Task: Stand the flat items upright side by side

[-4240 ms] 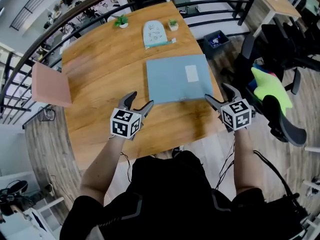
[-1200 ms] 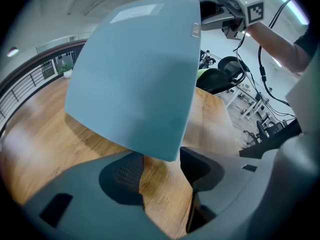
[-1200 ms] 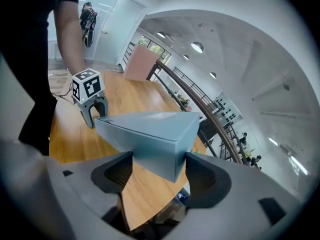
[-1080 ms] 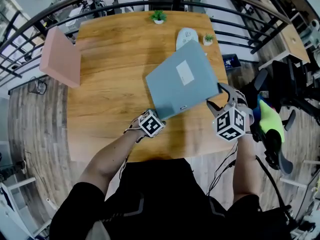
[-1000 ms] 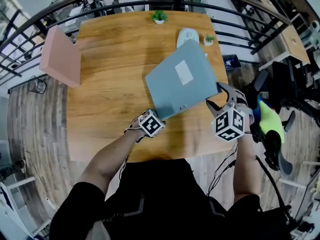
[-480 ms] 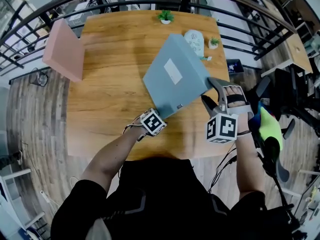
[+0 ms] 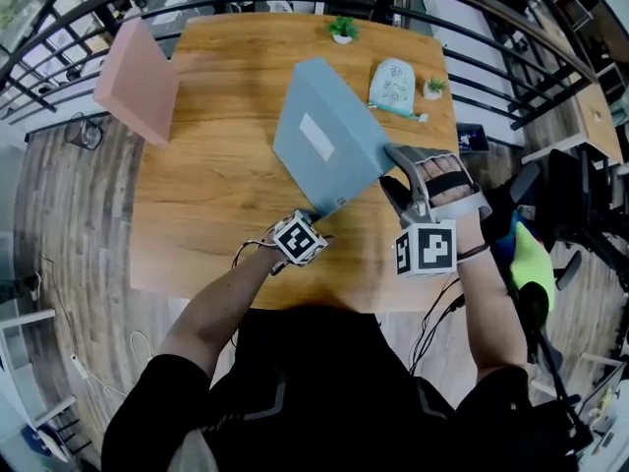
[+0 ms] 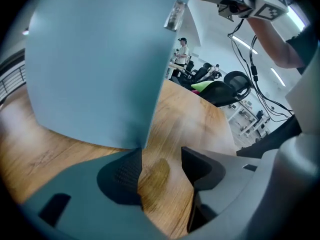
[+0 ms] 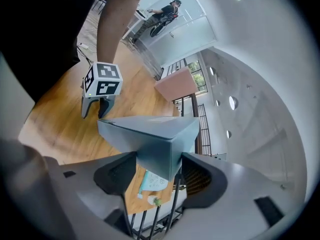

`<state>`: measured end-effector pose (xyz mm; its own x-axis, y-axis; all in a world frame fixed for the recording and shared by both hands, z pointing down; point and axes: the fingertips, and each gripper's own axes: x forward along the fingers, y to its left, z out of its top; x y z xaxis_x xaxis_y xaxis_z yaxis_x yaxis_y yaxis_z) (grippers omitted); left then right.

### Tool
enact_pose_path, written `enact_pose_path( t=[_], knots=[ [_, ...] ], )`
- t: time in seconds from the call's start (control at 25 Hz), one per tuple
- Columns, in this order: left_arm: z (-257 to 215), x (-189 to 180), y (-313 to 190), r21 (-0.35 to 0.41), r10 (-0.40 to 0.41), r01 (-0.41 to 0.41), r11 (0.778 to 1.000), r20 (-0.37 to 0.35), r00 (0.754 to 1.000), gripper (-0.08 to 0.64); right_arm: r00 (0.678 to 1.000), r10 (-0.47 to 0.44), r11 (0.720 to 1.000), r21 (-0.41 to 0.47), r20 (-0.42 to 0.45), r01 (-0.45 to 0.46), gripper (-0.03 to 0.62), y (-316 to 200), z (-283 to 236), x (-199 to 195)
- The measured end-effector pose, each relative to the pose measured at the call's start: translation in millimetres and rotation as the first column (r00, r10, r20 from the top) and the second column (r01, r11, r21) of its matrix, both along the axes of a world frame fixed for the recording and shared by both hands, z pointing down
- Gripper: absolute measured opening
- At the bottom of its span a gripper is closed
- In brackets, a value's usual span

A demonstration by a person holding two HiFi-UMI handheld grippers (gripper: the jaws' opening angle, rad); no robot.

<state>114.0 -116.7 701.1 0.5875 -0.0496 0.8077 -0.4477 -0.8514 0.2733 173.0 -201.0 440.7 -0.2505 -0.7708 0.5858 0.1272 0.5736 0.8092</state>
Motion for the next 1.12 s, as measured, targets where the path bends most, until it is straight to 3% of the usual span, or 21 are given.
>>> enact_pose_path(
  t=[0.2,0.4,0.56,0.72,0.88,0.96,1.0,1.12],
  knots=[
    [-32.4,-13.4,-4.6,0.038,-0.044,0.048,0.998,-0.095,0.994,0.265,0.999,-0.046,0.999,-0.012,0.022,0.046,0.295,3.3,-0.9,-12.8],
    [-81.8,-35.6,-16.9,0.110,-0.117,0.143,0.984,-0.217,0.969,0.264,0.993,-0.085,0.996,-0.030,0.080,0.087,0.296,15.0,-4.3,-35.7],
    [-121.1,-59.3,-24.1,0.171,-0.198,0.256,0.952,-0.293,0.935,0.264,0.981,-0.121,0.990,-0.054,0.153,0.130,0.299,26.1,-6.7,-56.2],
    [-155.0,-88.4,-24.8,0.212,-0.234,0.313,0.926,-0.329,0.915,0.264,0.971,-0.108,0.990,-0.066,0.214,0.125,0.305,30.5,-7.0,-63.5],
    [-196.2,-121.0,-37.3,0.217,-0.324,0.438,0.872,-0.415,0.850,0.264,0.954,-0.067,0.991,-0.090,0.292,0.097,0.321,29.0,-8.2,-63.3],
    [-216.0,-134.3,-42.9,0.245,-0.351,0.492,0.835,-0.450,0.821,0.264,0.924,-0.016,0.988,-0.137,0.381,0.074,0.331,30.4,-13.3,-62.7],
    [-224.5,-140.6,-45.4,0.268,-0.357,0.511,0.817,-0.460,0.813,0.264,0.894,0.023,0.983,-0.172,0.447,0.060,0.345,31.1,-18.7,-62.7],
    [-244.1,-158.4,-50.8,0.331,-0.366,0.548,0.768,-0.475,0.800,0.264,0.754,0.160,0.958,-0.284,0.637,0.037,0.353,32.7,-34.4,-61.2]
  ],
)
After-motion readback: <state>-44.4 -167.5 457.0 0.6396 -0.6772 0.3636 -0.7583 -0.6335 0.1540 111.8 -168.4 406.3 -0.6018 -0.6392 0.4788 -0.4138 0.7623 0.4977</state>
